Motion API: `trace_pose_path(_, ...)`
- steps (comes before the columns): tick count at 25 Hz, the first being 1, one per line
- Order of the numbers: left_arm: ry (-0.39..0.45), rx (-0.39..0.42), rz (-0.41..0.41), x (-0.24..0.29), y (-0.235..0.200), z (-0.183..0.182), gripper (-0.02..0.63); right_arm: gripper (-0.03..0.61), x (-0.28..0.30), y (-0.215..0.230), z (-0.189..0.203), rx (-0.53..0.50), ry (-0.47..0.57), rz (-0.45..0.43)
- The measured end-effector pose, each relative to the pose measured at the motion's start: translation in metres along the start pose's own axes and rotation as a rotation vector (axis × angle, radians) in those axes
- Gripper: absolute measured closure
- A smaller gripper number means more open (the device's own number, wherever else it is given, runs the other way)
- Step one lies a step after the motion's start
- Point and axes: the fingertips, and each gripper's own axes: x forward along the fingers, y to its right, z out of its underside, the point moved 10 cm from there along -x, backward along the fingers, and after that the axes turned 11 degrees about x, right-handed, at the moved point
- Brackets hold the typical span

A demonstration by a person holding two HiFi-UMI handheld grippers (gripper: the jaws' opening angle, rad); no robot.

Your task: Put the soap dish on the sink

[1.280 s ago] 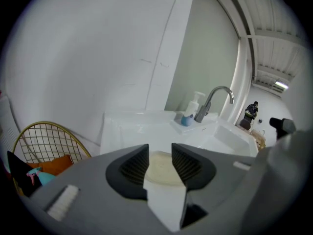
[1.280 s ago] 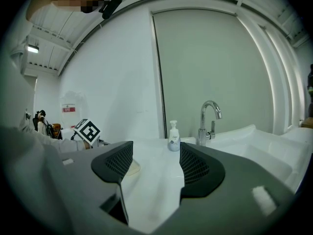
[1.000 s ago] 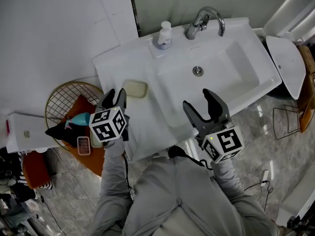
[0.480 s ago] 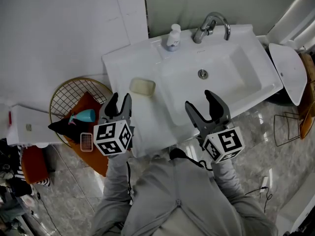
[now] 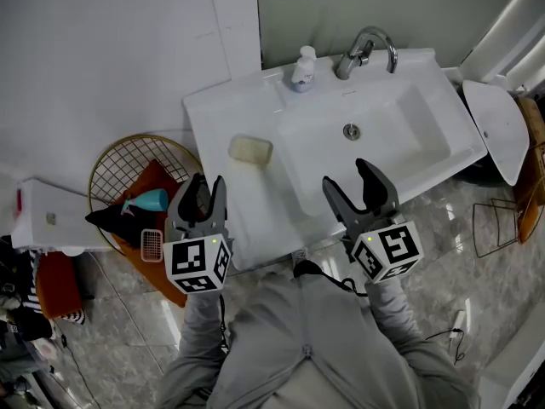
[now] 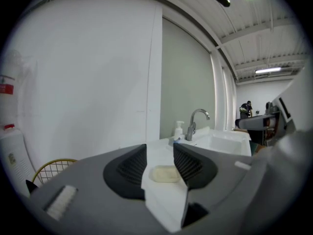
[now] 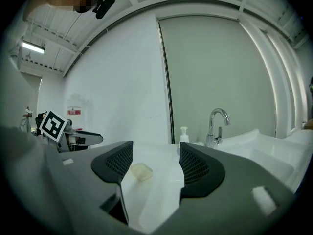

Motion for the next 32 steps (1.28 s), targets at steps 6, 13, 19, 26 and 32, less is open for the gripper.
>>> trace_pose_path(6, 0.055, 0.017, -0.023, -0.027, 0.002, -0.007, 0.390, 0.278, -0.008, -0.006, 0.003, 0.006, 0.014, -0.001)
trace_pose_path(13, 0.088, -0.006, -0.031, -0.048, 0.006, -0.010, 0.390, 0.278, -0.017, -0.014, 0.009, 0.018, 0.021, 0.003)
trace_pose_path(19, 0.095, -0.002, -0.028, -0.060, 0.009, -0.008, 0.389, 0.278, -0.025, -0.021, 0.013, 0.023, 0.024, 0.009)
trace_pose_path(26, 0.097, 0.007, -0.029, -0.065, 0.008, -0.008, 0.390, 0.278, -0.029, -0.026, 0.014, 0.018, 0.023, 0.015)
trace_pose_path(32, 0.096, 0.019, -0.033, -0.068, 0.007, -0.007, 0.390, 0.278, -0.032, -0.030, 0.016, 0.005, 0.018, 0.019)
